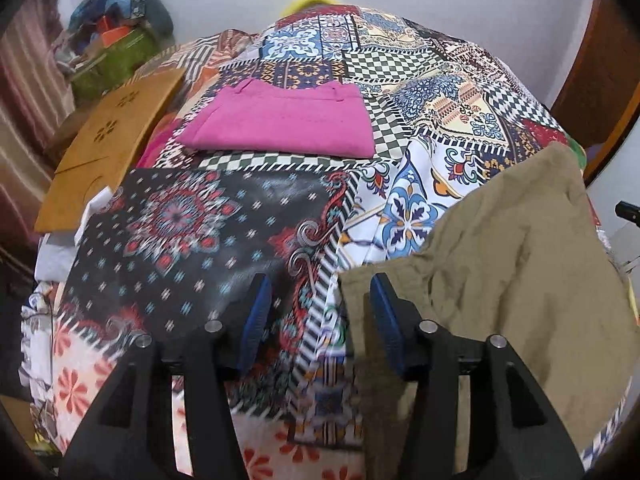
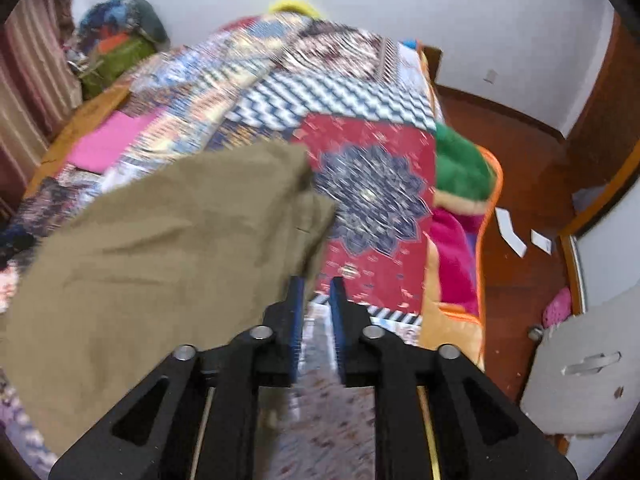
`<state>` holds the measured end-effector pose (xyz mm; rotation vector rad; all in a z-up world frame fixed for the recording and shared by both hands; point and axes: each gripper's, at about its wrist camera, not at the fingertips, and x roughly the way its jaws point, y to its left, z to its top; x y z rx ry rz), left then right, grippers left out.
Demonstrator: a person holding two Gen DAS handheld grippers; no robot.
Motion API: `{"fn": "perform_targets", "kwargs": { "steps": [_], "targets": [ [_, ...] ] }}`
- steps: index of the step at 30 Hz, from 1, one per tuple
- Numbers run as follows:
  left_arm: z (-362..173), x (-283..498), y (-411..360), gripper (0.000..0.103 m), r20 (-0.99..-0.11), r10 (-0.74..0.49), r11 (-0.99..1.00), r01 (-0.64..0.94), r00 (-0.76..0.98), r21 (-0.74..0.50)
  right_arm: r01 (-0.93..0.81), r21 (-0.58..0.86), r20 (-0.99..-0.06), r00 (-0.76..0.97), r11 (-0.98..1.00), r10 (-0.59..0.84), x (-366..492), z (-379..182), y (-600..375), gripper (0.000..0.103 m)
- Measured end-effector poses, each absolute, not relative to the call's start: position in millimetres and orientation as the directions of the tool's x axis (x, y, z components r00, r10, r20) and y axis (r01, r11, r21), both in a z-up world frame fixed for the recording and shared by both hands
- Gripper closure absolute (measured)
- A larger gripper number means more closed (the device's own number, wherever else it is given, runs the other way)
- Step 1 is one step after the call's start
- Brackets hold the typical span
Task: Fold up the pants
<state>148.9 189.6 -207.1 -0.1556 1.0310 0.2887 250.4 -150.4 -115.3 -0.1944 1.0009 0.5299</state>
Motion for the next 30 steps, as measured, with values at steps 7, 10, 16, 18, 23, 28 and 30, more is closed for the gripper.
{"fn": "perform_targets", "kwargs": {
  "steps": [7, 10, 16, 18, 23, 28, 30],
  "targets": [
    [-199, 122, 165, 0.043, -0.868, 0.079, 0.965, -0.256, 0.49, -0.056, -0.63, 0.193, -0.813, 0.327, 0.752, 0.482, 203, -113, -88, 0.071],
    [-205, 118, 150, 0.042, -0.874, 0.056, 0.974, -0.219, 0.482, -0.059, -0.68, 0.199, -0.807, 0.295, 0.706, 0.512, 187, -119, -57, 0.071],
    [-216, 110, 141, 0.036, -0.866, 0.08, 0.974, -0.222, 0.494, -0.036, -0.707, 0.219, -0.795, 0.27, 0.672, 0.543, 180, -121, -7, 0.07],
    [-218, 109, 144, 0.032, -0.864, 0.072, 0.973, -0.227, 0.498, -0.05, -0.718, 0.216, -0.837, 0.212, 0.662, 0.504, 187, -136, 8, 0.07],
    [-223, 107, 153, 0.022, -0.859, 0.061, 0.972, -0.228, 0.508, -0.066, -0.734, 0.165, -0.897, 0.167, 0.659, 0.41, 180, -168, -8, 0.072],
    [-224, 108, 156, 0.017, -0.857, 0.059, 0.971, -0.227, 0.512, -0.069, -0.692, 0.055, -0.918, 0.248, 0.72, 0.309, 177, -162, -56, 0.072],
    [-224, 108, 156, 0.017, -0.855, 0.064, 0.973, -0.223, 0.514, -0.061, -0.673, 0.008, -0.924, 0.277, 0.74, 0.262, 175, -165, -75, 0.069]
  ]
}}
